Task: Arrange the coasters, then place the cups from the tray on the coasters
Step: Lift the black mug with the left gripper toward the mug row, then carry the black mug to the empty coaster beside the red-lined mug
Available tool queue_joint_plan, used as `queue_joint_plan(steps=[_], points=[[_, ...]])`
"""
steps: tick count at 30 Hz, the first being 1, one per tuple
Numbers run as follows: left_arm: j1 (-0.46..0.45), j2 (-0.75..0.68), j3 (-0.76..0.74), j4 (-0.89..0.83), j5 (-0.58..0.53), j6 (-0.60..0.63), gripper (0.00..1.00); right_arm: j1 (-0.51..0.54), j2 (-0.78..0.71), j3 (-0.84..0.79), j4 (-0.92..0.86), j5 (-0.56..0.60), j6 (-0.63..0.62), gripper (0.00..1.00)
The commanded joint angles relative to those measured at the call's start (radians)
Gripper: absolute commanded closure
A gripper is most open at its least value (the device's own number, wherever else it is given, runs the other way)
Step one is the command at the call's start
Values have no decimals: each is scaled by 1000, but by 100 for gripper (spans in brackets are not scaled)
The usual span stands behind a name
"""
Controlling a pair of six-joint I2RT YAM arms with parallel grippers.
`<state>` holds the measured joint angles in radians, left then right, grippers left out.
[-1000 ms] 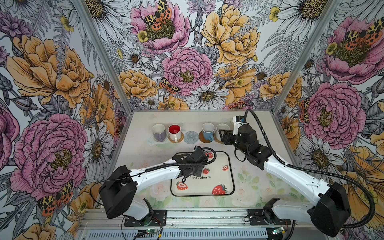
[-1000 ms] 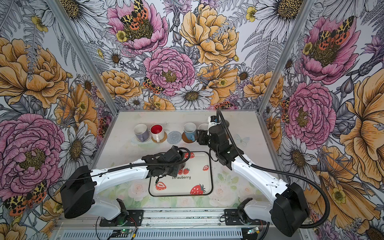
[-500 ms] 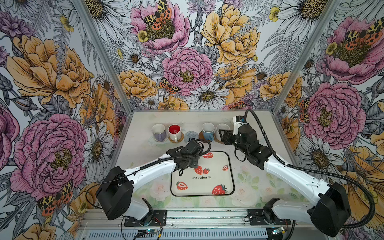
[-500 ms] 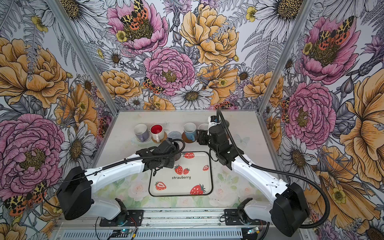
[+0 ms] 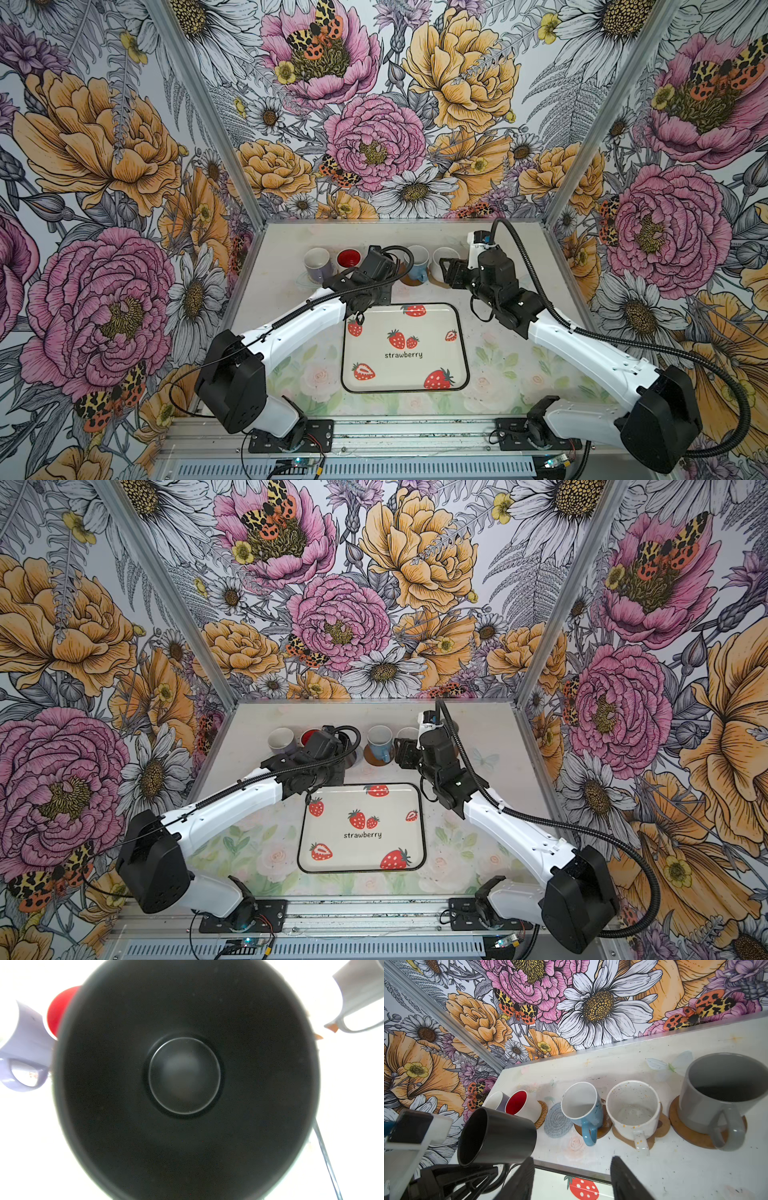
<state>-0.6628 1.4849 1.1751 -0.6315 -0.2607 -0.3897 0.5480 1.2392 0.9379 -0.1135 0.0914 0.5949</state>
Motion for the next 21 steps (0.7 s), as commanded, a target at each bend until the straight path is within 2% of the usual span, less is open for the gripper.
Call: queue_joint_plan(steps=[1,21], points=[[28,0,67,65,-11,36,100,-11,-8,2,28,-11,0,39],[96,232,254,66,44,100,100,-48,-27,-34,29,-13,-4,39]])
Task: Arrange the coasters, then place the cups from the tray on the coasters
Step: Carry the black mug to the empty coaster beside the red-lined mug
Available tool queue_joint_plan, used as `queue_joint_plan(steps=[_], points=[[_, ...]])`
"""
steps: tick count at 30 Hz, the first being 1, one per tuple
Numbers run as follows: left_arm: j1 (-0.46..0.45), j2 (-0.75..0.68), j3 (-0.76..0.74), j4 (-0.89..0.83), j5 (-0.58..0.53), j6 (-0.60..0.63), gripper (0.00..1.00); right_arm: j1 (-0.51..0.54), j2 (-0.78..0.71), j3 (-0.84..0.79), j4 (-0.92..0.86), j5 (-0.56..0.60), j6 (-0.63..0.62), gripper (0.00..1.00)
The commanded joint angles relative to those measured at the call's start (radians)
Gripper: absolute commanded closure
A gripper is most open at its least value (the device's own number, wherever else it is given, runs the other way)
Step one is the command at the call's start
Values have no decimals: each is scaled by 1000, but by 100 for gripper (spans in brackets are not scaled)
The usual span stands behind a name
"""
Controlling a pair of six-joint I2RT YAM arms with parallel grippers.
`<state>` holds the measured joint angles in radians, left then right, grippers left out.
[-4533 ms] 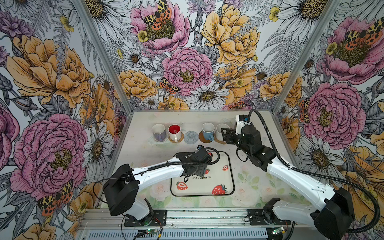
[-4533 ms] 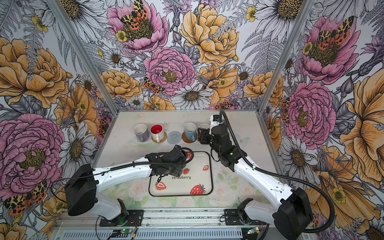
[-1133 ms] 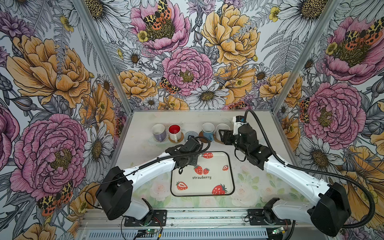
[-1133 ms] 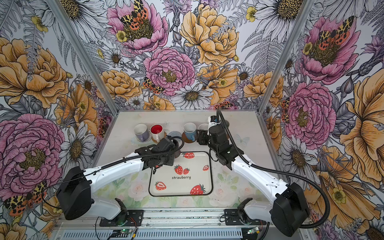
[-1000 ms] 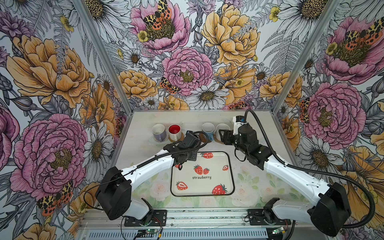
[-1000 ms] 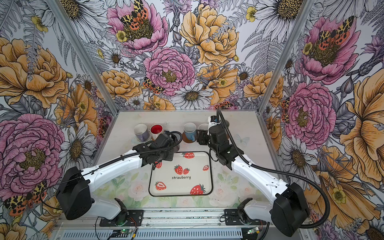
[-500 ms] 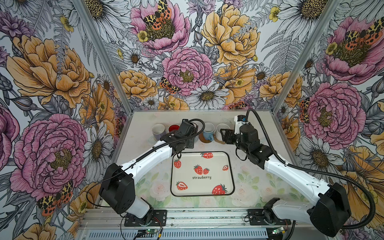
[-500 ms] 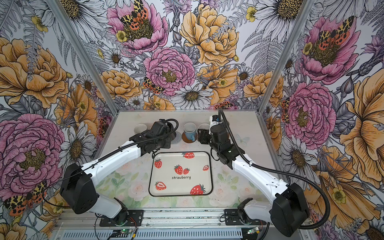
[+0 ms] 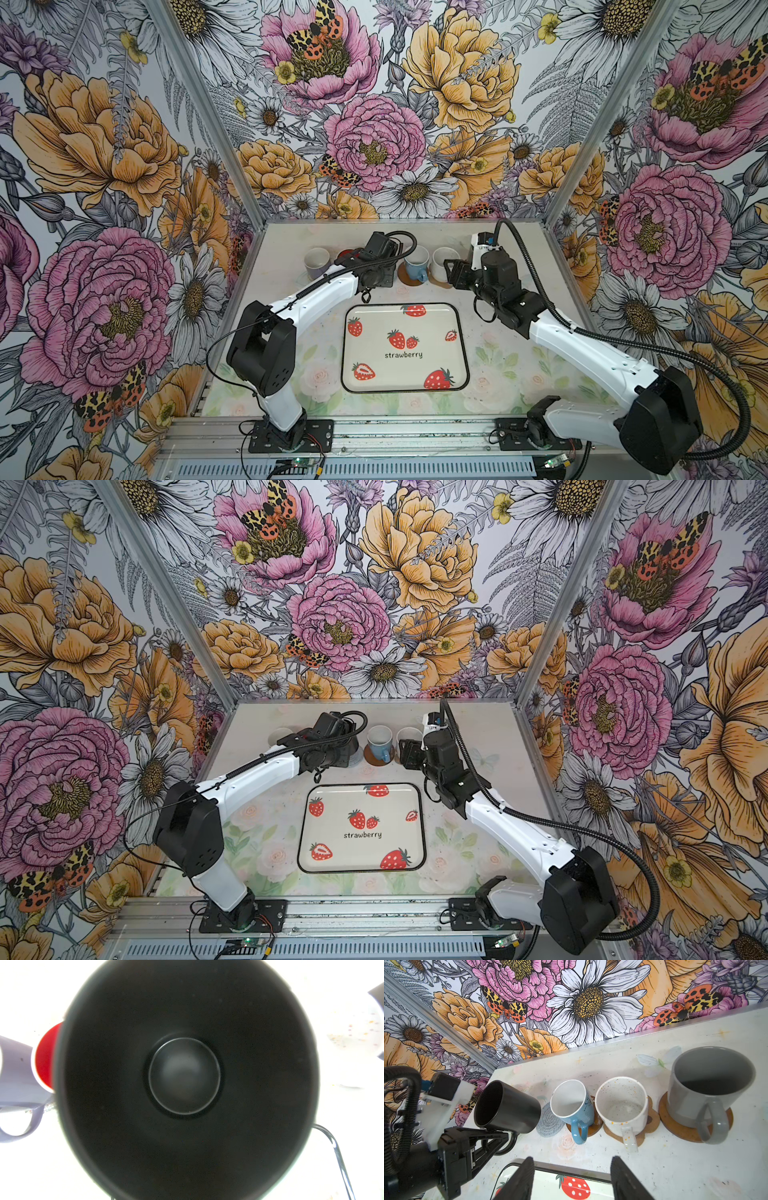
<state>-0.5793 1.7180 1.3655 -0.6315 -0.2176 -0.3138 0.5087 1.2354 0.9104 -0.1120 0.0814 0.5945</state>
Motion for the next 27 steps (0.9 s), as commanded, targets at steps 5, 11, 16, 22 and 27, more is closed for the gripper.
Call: queue_joint_plan(steps=[5,11,16,22,27], points=[[25,46,88,67,1,31,100,-19,-2,-2,26,-12,-1,39],[46,88,99,67,1,28,100,-29,25,6,26,-17,2,39],[58,129,102,76,24,26,100,-33,57,22,26,-30,4,39],[62,167,116,79,56,28,100,-36,89,40,26,-46,5,39],[64,177,112,79,54,25,100,-36,96,43,26,-47,7,39]])
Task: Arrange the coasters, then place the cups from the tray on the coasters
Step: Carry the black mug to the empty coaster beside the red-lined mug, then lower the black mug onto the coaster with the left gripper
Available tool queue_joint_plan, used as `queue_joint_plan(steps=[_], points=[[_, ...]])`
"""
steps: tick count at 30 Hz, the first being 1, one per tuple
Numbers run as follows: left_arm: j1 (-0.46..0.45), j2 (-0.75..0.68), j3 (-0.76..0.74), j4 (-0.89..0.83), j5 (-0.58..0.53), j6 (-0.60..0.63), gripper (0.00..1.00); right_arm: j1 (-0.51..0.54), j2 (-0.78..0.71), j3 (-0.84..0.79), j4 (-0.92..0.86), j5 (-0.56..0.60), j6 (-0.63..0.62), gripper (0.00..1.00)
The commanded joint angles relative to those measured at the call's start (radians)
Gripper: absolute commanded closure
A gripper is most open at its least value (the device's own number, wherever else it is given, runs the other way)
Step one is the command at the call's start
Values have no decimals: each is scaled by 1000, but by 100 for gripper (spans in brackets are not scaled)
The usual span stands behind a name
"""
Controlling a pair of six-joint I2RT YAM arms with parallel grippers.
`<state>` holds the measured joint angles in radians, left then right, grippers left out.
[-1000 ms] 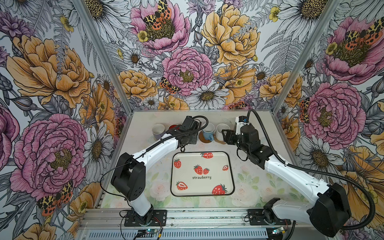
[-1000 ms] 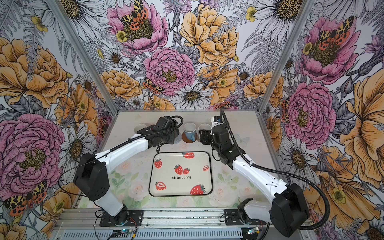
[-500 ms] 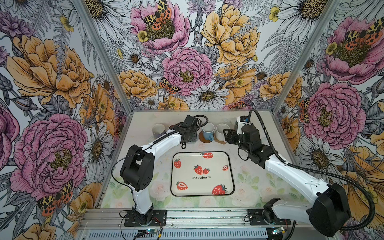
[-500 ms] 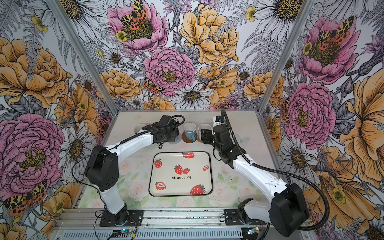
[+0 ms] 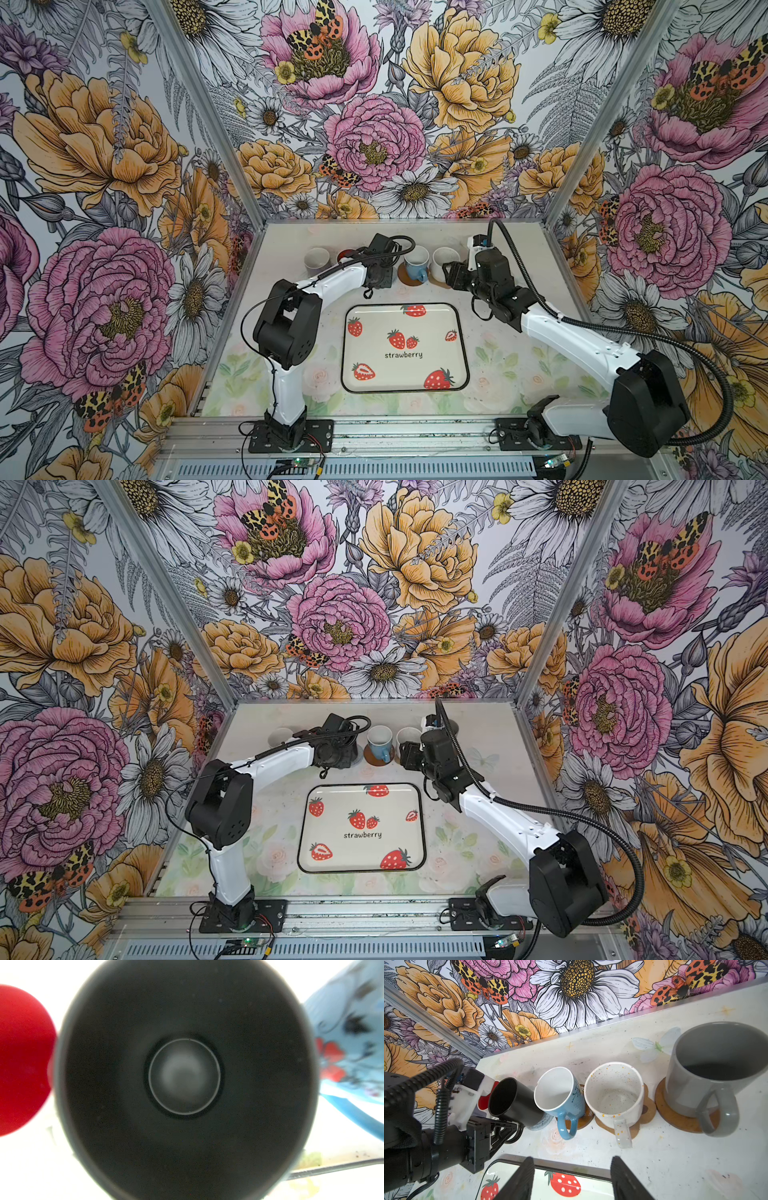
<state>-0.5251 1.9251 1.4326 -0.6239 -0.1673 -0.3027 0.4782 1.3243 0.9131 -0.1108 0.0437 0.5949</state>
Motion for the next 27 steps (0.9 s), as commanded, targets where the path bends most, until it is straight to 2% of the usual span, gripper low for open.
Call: queue_joint_plan(steps=[1,27], points=[[8,-31,41,72,2,11,100,-6,7,41,26,-9,6,39],[11,-12,32,107,-6,10,100,-7,36,61,25,-28,8,40]])
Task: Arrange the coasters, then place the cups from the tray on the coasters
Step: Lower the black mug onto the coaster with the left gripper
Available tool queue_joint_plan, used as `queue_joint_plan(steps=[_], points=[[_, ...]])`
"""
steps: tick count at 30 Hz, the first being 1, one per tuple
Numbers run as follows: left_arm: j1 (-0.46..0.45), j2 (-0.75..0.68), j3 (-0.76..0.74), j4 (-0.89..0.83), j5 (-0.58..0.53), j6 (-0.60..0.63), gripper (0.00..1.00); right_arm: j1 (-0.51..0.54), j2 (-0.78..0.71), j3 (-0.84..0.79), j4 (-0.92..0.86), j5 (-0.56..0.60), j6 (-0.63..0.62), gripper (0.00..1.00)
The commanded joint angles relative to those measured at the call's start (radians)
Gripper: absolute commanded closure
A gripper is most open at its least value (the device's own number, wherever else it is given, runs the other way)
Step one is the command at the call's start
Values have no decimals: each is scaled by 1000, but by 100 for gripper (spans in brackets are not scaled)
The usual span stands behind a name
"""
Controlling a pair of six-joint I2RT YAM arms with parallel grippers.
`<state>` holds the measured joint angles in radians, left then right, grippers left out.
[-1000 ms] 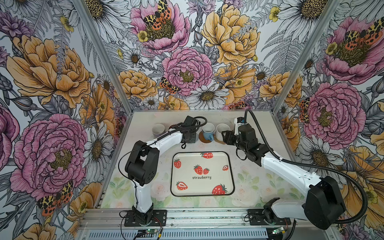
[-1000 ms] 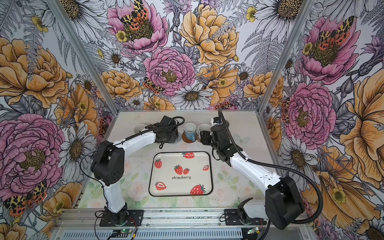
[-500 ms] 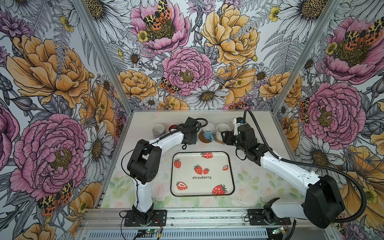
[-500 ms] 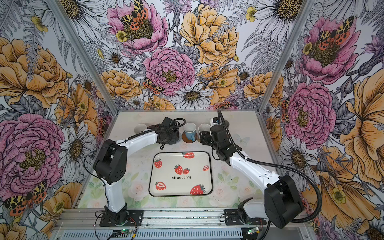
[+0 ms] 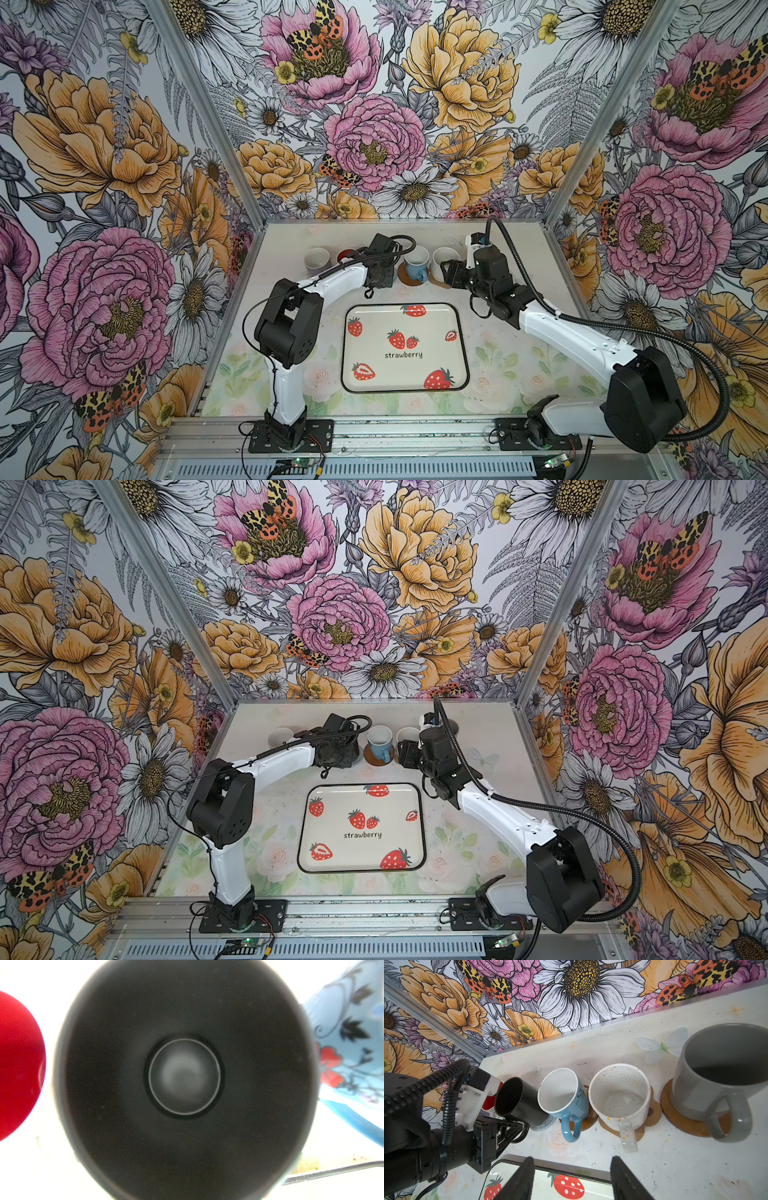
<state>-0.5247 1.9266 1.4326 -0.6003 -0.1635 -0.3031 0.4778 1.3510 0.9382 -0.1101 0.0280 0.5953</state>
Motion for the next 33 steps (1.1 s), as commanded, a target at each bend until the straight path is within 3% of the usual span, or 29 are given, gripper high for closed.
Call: queue_joint_plan(steps=[1,33], points=[[12,-13,31,84,-8,10,100,-7,11,35,24,-15,7,40],[10,18,31,89,-9,6,100,-7,14,34,24,-20,8,40]])
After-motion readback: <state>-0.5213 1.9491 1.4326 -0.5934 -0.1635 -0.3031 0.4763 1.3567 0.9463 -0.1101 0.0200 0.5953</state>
